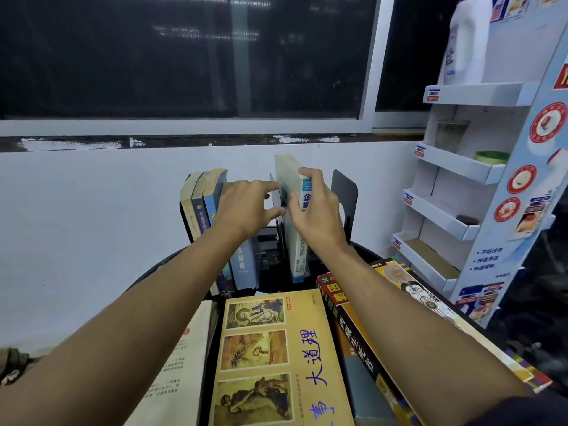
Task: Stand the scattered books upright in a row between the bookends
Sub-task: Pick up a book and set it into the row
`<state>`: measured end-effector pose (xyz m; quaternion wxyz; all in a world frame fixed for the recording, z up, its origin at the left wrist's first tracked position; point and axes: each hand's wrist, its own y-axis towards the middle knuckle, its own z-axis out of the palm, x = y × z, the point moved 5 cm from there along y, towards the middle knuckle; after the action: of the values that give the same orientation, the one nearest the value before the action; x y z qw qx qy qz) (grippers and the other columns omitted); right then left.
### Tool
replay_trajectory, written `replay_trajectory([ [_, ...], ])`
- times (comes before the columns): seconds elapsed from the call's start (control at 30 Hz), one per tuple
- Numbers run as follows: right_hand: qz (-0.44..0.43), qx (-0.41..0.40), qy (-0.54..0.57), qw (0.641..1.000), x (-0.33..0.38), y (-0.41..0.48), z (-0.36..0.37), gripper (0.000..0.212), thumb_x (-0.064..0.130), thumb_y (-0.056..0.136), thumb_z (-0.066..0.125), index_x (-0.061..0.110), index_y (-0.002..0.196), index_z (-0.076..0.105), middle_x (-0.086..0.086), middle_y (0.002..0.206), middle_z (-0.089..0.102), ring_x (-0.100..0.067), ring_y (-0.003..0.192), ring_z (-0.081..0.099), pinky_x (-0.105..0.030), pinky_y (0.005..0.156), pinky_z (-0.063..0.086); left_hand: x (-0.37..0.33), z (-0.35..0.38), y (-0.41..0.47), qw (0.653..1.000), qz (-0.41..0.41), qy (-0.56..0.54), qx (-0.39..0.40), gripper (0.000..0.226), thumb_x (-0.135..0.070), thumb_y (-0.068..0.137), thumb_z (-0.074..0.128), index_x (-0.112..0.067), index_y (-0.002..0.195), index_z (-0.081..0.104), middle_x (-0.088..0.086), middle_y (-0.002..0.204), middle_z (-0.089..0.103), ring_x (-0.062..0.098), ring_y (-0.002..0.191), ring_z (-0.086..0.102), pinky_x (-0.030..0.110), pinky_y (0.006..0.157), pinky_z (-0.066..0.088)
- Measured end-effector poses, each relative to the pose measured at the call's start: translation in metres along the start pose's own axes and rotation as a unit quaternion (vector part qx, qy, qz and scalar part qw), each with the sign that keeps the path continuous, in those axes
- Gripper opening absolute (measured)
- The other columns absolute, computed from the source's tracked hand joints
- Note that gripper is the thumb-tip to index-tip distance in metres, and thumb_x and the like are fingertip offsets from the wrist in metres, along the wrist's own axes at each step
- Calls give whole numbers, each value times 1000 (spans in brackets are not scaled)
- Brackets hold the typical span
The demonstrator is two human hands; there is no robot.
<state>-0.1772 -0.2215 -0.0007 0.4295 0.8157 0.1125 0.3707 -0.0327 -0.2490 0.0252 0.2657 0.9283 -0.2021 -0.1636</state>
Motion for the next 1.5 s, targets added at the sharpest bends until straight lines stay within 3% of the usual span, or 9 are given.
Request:
replay_trajectory([
  [0.2, 30, 106, 46, 993, -4, -2, -10, 54, 20, 96, 65, 29, 141, 36, 1, 122, 61, -9, 98, 62, -11, 75, 48, -3, 0, -1, 1000, 8, 4, 2, 60, -53, 89, 69, -34, 144, 52, -3, 124, 72, 22, 123, 61, 37, 90, 51],
  [0.27, 41, 188, 75, 978, -4, -4, -13, 67, 17, 93, 66, 40, 145, 29, 3, 129, 58, -10, 107, 62, -15, 81, 52, -2, 1, -1, 1000, 12, 8, 8, 60, -53, 89, 69, -33, 144, 52, -4, 124, 72, 22, 123, 61, 37, 91, 50],
  [0.4, 40, 317, 76, 944, 2, -2, -17, 88, 6, 91, 70, 49, 147, 18, 5, 143, 48, -12, 129, 52, -38, 88, 61, 2, 1, 0, 1000, 17, 6, 13, 63, -51, 89, 70, -33, 146, 51, -5, 124, 72, 20, 121, 62, 36, 89, 50],
  [0.53, 30, 312, 42, 949, 7, 2, -16, 92, 6, 89, 75, 49, 147, 18, 2, 154, 43, -13, 134, 49, -32, 85, 57, 3, 2, 0, 1000, 26, 5, 15, 56, -49, 89, 71, -31, 140, 56, -4, 124, 72, 20, 118, 65, 38, 89, 54],
  [0.8, 27, 278, 40, 959, 2, 2, -13, 90, 7, 88, 77, 43, 150, 22, 1, 151, 47, -16, 131, 53, -15, 83, 44, -2, 2, 1, 999, 28, -20, -3, 38, -44, 90, 71, -34, 127, 67, -6, 117, 74, 18, 111, 68, 39, 82, 58],
  [1.13, 30, 271, 34, 962, 6, -5, -17, 88, 6, 90, 75, 43, 149, 22, -2, 152, 47, -19, 134, 51, -45, 98, 52, -3, -3, -5, 998, 43, -40, -23, 38, -40, 90, 72, -30, 126, 69, -2, 114, 76, 16, 108, 70, 36, 87, 56],
  [1.5, 25, 293, 28, 955, 5, -1, -11, 91, 7, 90, 74, 47, 150, 17, -2, 154, 43, -19, 137, 48, -40, 96, 54, -3, -4, -7, 999, 46, -16, -20, 38, -44, 90, 71, -27, 124, 70, 0, 114, 75, 19, 107, 70, 40, 89, 56],
])
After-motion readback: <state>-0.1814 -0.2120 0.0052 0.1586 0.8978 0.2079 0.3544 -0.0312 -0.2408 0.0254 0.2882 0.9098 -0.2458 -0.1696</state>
